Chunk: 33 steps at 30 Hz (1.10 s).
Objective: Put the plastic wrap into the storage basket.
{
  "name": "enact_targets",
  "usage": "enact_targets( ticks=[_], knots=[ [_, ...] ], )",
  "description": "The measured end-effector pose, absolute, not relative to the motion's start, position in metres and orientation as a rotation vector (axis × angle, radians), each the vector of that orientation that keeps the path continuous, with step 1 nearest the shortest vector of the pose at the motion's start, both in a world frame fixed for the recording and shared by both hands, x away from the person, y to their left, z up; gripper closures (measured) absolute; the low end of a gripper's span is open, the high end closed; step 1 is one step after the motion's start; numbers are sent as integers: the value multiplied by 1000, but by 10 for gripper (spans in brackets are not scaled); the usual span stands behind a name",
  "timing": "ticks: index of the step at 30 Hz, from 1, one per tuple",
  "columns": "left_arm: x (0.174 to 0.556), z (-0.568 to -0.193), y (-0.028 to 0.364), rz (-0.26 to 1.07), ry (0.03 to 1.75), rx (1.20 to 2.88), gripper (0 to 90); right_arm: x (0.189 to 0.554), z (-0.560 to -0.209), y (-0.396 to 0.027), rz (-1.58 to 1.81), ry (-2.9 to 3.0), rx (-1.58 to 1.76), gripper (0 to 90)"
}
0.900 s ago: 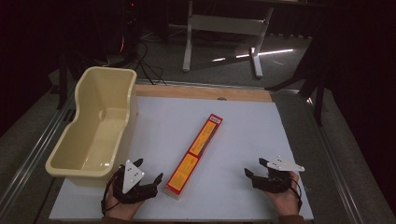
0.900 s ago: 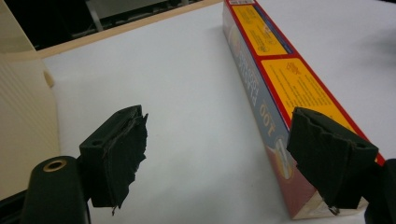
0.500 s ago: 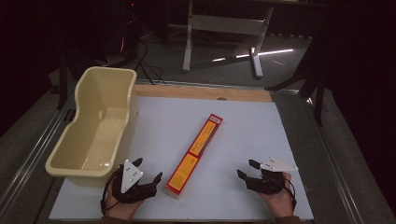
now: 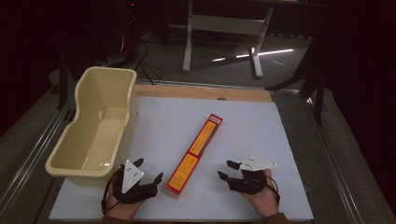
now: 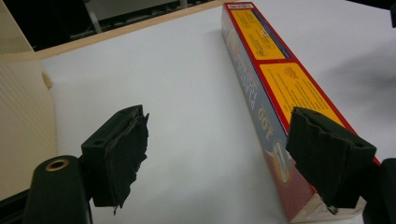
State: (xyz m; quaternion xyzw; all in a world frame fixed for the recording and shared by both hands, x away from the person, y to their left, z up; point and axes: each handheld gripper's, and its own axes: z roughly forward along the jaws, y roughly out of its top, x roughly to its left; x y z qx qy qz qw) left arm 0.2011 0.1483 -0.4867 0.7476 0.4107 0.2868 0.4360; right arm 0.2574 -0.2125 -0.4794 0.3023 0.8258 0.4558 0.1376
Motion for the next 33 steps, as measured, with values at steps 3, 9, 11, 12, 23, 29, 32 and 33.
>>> enact_targets(
  ticks=[3,9,11,12,23,29,32,33],
  knots=[
    [201,-487,148,713,1023,1860,207,257,-478,-199,1338,2415,836,477],
    [201,-487,149,714,1025,1854,210,254,-475,-167,1368,2480,732,563],
    [201,-487,149,714,1025,1854,210,252,-475,-157,1379,2496,692,590],
    [201,-487,149,715,1025,1854,211,251,-474,-151,1385,2503,675,603],
    [201,-487,151,711,1029,1845,213,235,-477,-99,1433,2576,508,875],
    [201,-487,151,712,1029,1846,214,225,-486,-77,1404,2626,457,897],
    [201,-487,150,711,1028,1848,214,220,-492,-65,1376,2647,428,896],
    [201,-487,150,710,1028,1848,214,219,-493,-62,1368,2655,419,896]
  ],
)
